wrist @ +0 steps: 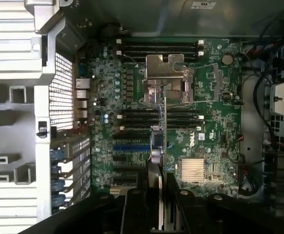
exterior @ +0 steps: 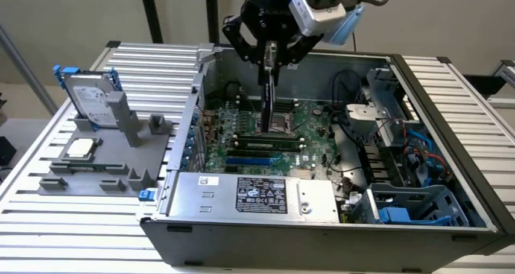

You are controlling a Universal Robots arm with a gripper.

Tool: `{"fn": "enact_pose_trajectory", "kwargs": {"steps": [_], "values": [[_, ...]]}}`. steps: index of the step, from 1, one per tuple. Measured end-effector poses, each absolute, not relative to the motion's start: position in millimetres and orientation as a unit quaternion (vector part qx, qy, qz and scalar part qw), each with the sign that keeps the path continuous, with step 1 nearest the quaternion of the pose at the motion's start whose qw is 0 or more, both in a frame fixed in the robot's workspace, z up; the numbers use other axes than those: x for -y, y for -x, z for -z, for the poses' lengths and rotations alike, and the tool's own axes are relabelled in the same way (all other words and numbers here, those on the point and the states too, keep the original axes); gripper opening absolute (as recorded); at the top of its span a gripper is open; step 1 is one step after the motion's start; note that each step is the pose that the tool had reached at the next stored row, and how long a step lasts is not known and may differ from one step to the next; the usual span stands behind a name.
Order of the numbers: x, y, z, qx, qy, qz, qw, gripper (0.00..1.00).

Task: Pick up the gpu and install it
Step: 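Pick up the gpu and move the gpu toward the slot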

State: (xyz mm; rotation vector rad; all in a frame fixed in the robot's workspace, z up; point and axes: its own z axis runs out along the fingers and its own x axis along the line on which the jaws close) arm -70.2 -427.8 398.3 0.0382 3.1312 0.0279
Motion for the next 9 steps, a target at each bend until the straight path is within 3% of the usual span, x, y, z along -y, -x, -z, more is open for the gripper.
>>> {"fn": "enact_pose_trajectory", "kwargs": {"steps": [9], "values": [[427.9,52.1,-387.5,-1.0,-0.006,-0.007,0.001,0.0]]}}
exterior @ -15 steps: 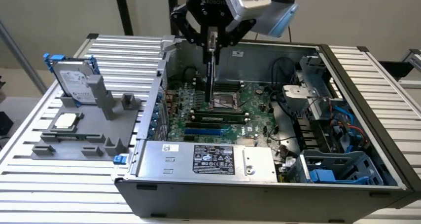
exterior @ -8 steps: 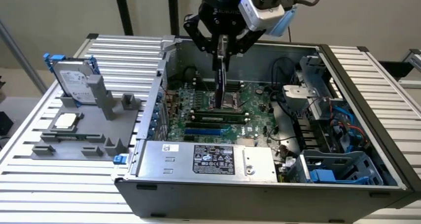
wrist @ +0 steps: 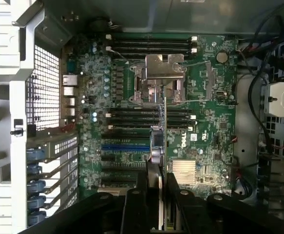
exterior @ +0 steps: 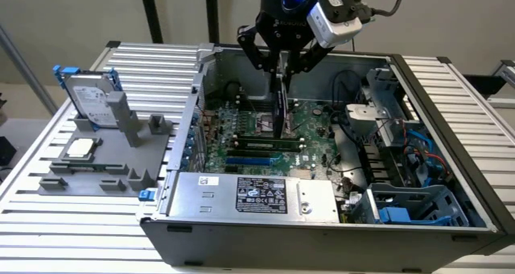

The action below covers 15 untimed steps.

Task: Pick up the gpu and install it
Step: 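Pick up the gpu and move the gpu toward the slot, then insert the gpu into the slot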

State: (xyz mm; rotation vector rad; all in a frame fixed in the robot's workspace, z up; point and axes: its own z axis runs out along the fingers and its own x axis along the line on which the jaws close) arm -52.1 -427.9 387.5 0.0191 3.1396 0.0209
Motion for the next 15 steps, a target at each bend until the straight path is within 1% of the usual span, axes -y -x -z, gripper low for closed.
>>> {"fn": "enact_pose_trajectory", "kwargs": {"steps": [15], "values": [[427.9,52.1,-387.4,-1.0,-0.006,-0.007,0.001,0.0]]}}
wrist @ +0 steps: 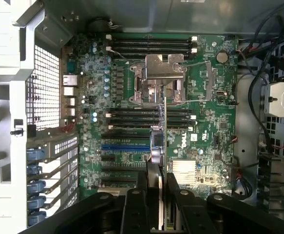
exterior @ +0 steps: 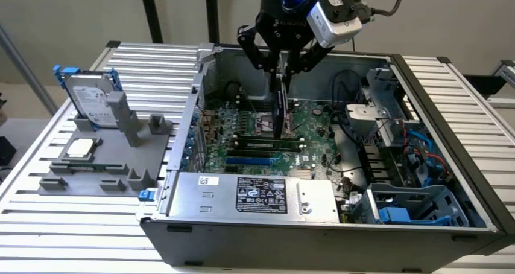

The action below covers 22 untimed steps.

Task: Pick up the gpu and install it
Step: 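Insert the gpu into the slot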

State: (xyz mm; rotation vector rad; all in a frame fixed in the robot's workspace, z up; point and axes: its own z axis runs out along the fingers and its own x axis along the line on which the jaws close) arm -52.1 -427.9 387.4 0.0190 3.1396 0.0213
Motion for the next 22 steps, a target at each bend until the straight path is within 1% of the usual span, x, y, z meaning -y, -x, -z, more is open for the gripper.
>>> {"fn": "enact_pose_trajectory", "kwargs": {"steps": [22], "values": [[427.8,52.5,-372.8,-0.985,0.175,-0.007,0.0,0.0]]}}
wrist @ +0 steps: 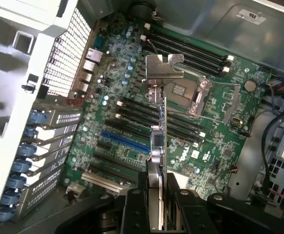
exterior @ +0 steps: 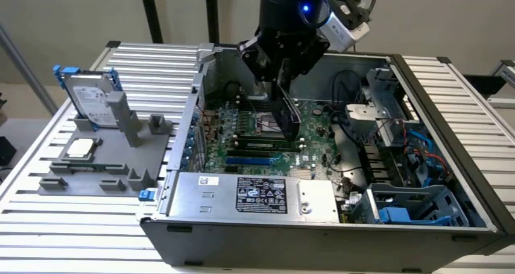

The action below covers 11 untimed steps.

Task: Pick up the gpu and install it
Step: 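Insert the gpu into the slot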

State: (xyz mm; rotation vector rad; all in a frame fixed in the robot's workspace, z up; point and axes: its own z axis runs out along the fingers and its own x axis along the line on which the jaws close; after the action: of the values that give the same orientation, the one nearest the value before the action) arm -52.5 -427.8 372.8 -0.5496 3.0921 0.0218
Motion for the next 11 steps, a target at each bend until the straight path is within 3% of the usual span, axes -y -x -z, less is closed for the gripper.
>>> {"fn": "enact_pose_trajectory", "kwargs": {"steps": [11], "values": [[427.8,52.5,-364.9,-0.962,0.273,-0.007,0.0,0.0]]}}
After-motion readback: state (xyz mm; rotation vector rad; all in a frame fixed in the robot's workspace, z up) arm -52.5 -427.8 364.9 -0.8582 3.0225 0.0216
